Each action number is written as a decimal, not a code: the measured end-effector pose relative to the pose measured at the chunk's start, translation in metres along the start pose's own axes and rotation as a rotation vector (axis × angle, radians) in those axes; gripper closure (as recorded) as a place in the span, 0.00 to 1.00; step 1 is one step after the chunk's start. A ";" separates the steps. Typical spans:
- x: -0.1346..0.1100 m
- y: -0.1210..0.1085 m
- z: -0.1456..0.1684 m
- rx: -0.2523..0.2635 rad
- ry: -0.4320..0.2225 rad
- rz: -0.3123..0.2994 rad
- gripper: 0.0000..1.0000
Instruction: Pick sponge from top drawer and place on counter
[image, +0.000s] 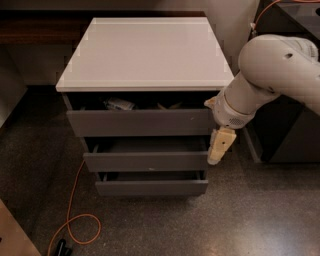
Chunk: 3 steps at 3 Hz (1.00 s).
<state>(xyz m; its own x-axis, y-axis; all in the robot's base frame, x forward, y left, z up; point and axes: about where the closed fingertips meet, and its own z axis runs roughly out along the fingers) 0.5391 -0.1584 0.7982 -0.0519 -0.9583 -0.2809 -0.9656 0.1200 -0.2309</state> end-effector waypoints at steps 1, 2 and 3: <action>0.007 -0.014 0.030 0.058 0.027 -0.074 0.00; 0.004 -0.031 0.050 0.174 0.020 -0.141 0.00; 0.006 -0.029 0.055 0.160 0.028 -0.132 0.00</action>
Offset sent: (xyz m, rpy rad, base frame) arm 0.0554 0.0090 -0.0647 -0.0942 -0.3065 0.1209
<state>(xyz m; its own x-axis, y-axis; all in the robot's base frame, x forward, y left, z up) 0.5804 -0.1538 0.7518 0.0632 -0.9750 -0.2129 -0.9117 0.0304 -0.4098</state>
